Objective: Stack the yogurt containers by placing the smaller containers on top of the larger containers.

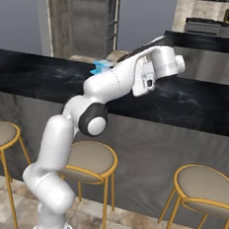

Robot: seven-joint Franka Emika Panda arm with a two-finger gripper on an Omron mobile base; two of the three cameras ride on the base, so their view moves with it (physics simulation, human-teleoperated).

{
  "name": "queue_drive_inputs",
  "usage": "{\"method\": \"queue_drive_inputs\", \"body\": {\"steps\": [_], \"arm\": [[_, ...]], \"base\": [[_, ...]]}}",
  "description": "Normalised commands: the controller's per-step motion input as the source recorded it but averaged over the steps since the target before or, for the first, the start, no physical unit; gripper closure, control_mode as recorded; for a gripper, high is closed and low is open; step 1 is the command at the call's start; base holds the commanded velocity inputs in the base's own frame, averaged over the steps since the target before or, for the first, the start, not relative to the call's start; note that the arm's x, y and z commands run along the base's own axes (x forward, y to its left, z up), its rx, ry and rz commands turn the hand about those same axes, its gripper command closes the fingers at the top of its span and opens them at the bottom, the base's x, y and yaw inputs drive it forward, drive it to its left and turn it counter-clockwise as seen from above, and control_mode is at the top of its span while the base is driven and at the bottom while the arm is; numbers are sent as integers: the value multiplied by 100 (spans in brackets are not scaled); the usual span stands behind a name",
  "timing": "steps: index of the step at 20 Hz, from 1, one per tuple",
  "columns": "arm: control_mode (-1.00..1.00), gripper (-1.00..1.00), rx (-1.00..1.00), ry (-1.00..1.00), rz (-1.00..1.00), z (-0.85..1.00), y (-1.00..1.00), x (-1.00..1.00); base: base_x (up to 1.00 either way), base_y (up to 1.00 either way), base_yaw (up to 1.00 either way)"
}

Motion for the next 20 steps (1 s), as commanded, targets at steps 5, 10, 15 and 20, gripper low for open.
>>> {"method": "queue_drive_inputs", "body": {"steps": [5, 10, 15, 20], "arm": [[-100, 100, 0, 0, -7, 9, 12, 0], [-100, 100, 0, 0, -6, 8, 10, 0], [-100, 100, 0, 0, -5, 11, 7, 0], [-100, 100, 0, 0, -4, 13, 1, 0]], "base": [[0, 0, 0], [0, 0, 0], [0, 0, 0], [0, 0, 0]]}}
